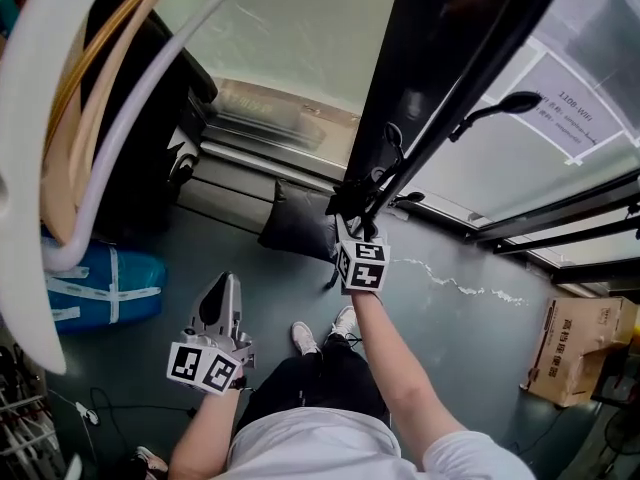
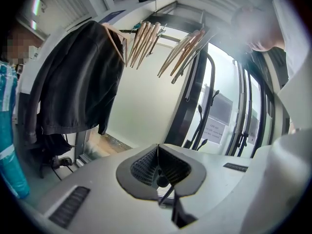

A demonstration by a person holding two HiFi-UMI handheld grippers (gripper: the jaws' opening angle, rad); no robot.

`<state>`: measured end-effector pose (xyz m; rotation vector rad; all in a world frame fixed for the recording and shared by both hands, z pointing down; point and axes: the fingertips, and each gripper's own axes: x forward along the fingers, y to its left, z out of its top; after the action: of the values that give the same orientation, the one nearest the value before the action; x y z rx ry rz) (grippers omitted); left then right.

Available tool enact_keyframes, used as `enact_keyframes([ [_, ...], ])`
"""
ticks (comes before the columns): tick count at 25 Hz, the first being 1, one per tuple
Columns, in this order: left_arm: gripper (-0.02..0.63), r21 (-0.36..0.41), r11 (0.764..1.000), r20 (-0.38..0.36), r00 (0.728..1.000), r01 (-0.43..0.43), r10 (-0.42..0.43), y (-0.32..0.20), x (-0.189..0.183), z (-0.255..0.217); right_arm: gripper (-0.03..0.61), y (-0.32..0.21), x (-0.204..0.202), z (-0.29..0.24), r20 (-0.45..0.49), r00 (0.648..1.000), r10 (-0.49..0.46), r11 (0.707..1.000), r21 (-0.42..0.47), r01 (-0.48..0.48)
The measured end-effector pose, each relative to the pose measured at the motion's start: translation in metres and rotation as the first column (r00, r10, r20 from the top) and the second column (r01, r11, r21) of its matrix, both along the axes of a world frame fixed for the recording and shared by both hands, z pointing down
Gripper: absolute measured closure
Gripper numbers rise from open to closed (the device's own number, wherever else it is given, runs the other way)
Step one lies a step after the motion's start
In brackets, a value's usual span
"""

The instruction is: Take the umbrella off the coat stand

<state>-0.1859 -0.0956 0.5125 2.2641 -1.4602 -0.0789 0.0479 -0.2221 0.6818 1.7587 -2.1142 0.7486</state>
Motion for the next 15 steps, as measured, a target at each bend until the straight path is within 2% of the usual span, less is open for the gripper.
enact_keyframes([
  [2, 0.589, -0.007, 1.000, 0.006, 1.000, -0.005, 0.005, 0.001, -0.001, 0.002, 0.386, -0.006, -0.002, 0.001, 0.000, 0.999, 0.036, 0.999, -0.005, -0.036],
  [5, 0.589, -0.018, 1.000, 0.009, 1.000, -0.018, 0.019, 0.001, 0.002, 0.006, 0.456, -0.012, 0.005, -0.002, 0.030, 0.986, 0.165, 0.986, -0.021, -0.165],
  [6, 0.589, -0.021, 1.000, 0.010, 1.000, -0.023, 0.024, 0.000, 0.003, 0.008, 0.450, -0.013, 0.006, -0.003, 0.054, 0.976, 0.211, 0.977, -0.027, -0.209],
  [7, 0.589, -0.024, 0.999, 0.010, 1.000, -0.028, 0.028, 0.000, 0.004, 0.009, 0.421, -0.013, 0.006, -0.004, 0.081, 0.966, 0.246, 0.969, -0.032, -0.244],
  [9, 0.589, -0.028, 0.999, 0.011, 0.999, -0.036, 0.037, -0.001, 0.005, 0.011, 0.296, -0.013, 0.002, -0.005, 0.130, 0.949, 0.288, 0.958, -0.041, -0.285],
  [10, 0.589, -0.030, 0.999, 0.011, 0.999, -0.039, 0.040, -0.001, 0.005, 0.012, 0.255, -0.012, 0.001, -0.004, 0.143, 0.942, 0.303, 0.953, -0.047, -0.299],
  [15, 0.589, -0.036, 0.998, 0.011, 0.999, -0.051, 0.051, -0.002, 0.001, 0.014, 0.242, -0.003, 0.007, 0.006, 0.141, 0.917, 0.373, 0.928, -0.068, -0.367],
])
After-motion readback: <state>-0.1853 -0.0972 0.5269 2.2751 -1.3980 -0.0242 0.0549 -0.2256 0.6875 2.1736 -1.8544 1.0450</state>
